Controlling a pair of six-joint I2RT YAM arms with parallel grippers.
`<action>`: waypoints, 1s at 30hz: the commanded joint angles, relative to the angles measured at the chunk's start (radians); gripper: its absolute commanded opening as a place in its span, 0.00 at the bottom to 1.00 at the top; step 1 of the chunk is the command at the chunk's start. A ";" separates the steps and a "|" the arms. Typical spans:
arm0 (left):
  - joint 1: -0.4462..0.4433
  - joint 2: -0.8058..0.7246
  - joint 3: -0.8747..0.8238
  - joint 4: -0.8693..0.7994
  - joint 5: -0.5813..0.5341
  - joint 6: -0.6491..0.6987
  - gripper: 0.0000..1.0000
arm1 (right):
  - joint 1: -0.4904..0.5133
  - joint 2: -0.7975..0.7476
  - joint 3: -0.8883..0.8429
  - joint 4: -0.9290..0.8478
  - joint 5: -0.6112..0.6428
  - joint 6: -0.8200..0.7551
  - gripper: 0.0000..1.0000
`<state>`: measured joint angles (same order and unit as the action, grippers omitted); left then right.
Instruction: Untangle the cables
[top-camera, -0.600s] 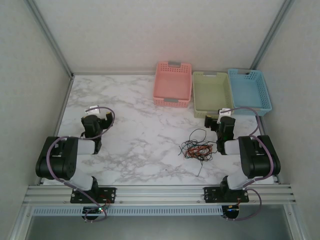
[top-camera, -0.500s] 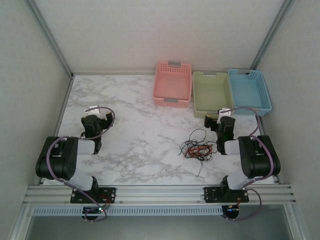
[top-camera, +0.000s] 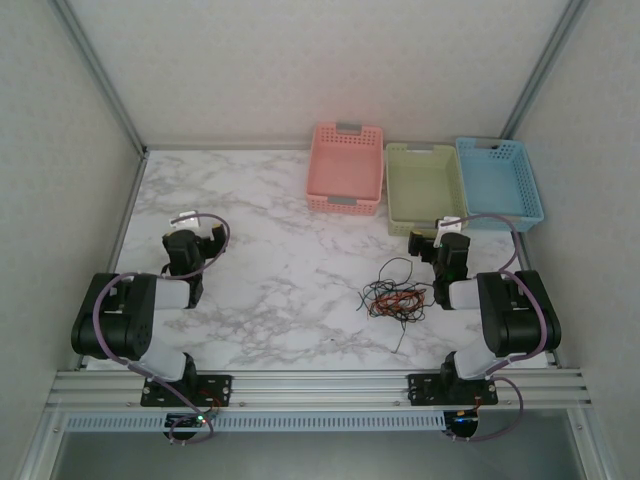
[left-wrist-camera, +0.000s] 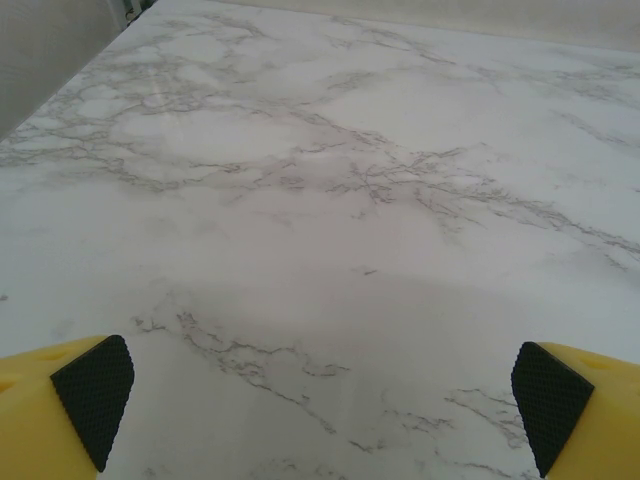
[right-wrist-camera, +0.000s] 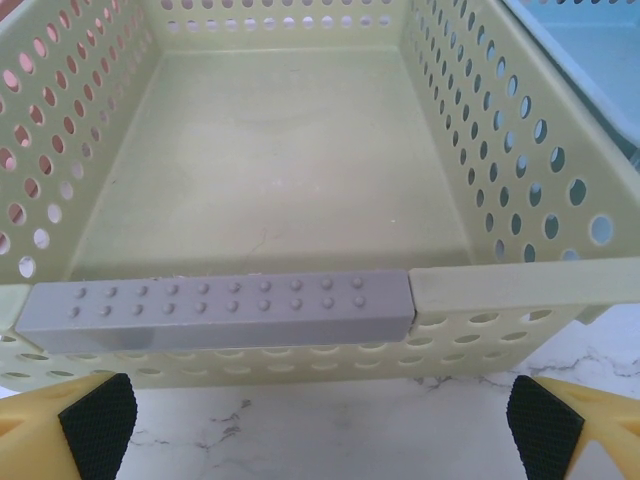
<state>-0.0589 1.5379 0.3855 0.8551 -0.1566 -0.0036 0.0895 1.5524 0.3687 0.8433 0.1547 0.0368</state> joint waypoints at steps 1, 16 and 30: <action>0.005 0.001 0.015 -0.006 0.015 -0.009 1.00 | -0.008 -0.010 0.022 -0.008 -0.012 -0.011 0.99; -0.096 -0.264 0.040 -0.272 -0.236 -0.019 1.00 | 0.034 -0.200 0.119 -0.314 0.071 -0.011 0.99; -0.097 -0.665 0.406 -1.112 0.154 -0.439 1.00 | -0.022 -0.245 0.817 -1.354 0.195 0.279 0.98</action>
<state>-0.1555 0.8749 0.6754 0.0193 -0.1772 -0.3973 0.0834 1.1404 1.0538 -0.1696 0.2962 0.2897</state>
